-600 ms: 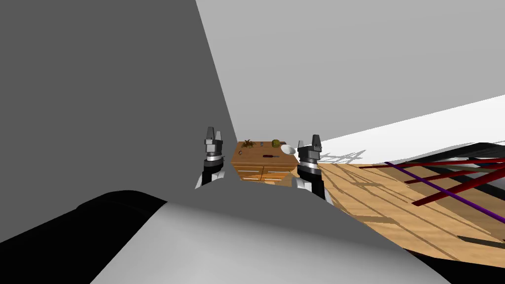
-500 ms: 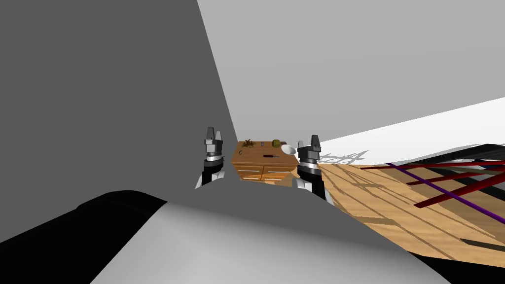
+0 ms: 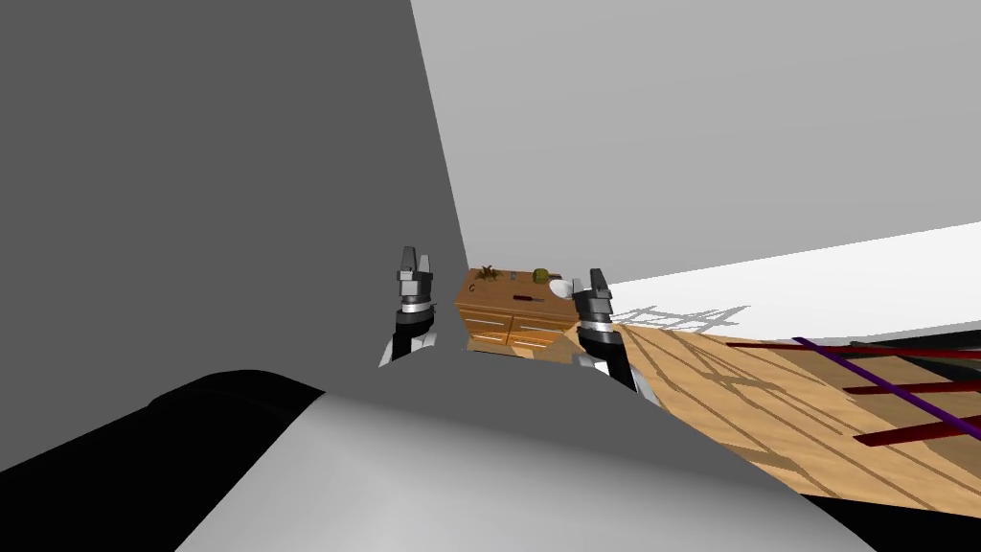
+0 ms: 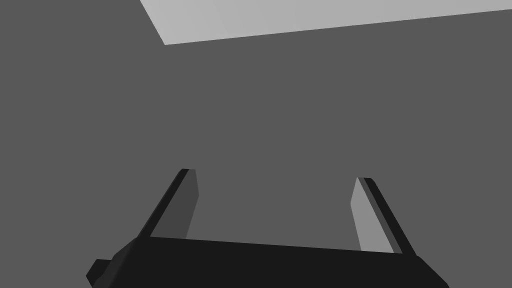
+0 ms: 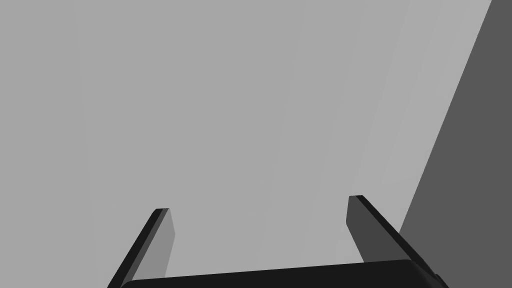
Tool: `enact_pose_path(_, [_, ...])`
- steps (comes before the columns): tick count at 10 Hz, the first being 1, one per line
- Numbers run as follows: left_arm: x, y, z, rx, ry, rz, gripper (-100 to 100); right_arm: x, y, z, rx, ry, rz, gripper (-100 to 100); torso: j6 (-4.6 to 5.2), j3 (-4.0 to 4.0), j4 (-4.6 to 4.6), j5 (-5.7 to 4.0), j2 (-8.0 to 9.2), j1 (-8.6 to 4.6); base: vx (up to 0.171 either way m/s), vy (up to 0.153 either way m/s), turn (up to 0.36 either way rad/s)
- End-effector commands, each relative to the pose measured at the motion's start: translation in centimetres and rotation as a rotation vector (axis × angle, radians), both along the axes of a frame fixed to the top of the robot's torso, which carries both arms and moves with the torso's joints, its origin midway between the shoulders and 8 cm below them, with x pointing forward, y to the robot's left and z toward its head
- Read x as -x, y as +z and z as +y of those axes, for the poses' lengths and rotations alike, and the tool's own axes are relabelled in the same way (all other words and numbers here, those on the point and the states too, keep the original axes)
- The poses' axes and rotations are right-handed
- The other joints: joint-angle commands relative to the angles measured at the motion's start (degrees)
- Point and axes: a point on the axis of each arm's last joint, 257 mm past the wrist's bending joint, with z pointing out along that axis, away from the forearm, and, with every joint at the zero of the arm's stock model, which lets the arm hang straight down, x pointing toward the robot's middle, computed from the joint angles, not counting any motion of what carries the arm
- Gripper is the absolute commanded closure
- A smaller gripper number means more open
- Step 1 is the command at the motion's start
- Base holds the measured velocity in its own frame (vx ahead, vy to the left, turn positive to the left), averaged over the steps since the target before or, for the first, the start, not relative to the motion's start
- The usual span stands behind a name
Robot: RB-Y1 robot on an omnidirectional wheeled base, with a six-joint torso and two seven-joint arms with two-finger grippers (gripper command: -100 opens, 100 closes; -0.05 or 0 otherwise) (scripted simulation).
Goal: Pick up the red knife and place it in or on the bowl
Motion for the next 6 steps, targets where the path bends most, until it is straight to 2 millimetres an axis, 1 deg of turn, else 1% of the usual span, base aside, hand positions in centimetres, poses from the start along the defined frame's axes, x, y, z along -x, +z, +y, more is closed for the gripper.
enact_pose_path(1, [0.0,0.0,0.0,0.0,0.0,0.0,0,0.0,-1.2,0.5,0.048,0.026,0.029,-100,0.0,0.0,0.0,0.0,0.0,0.0,-0.094,-0.05,0.201])
enact_pose_path(2, [0.0,0.0,0.0,0.0,0.0,0.0,0,0.1,-2.4,0.9,0.078,0.043,0.055,-100,-0.03,-0.06,-0.03,0.02,-0.1,0.04,-0.129,-0.071,0.363])
enact_pose_path(3, [0.0,0.0,0.0,0.0,0.0,0.0,0,0.1,-2.4,1.0,0.089,0.049,0.058,-100,-0.04,-0.03,-0.02,0.01,-0.04,0.0,-0.114,-0.065,0.146])
enact_pose_path(4, [0.0,0.0,0.0,0.0,0.0,0.0,0,0.3,-3.8,1.4,0.125,0.07,0.088,-100,0.01,-0.05,-0.02,0.0,-0.08,-0.01,-0.119,-0.068,0.249])
enact_pose_path(5, [0.0,0.0,0.0,0.0,0.0,0.0,0,0.3,-3.8,1.4,0.131,0.073,0.09,-100,-0.03,-0.05,-0.03,0.0,-0.07,-0.04,-0.097,-0.06,0.139])
enact_pose_path(6, [0.0,0.0,0.0,0.0,0.0,0.0,0,0.5,-5.4,1.8,0.171,0.097,0.124,-100,0.01,-0.09,-0.03,0.0,-0.15,-0.02,-0.131,-0.05,0.309])
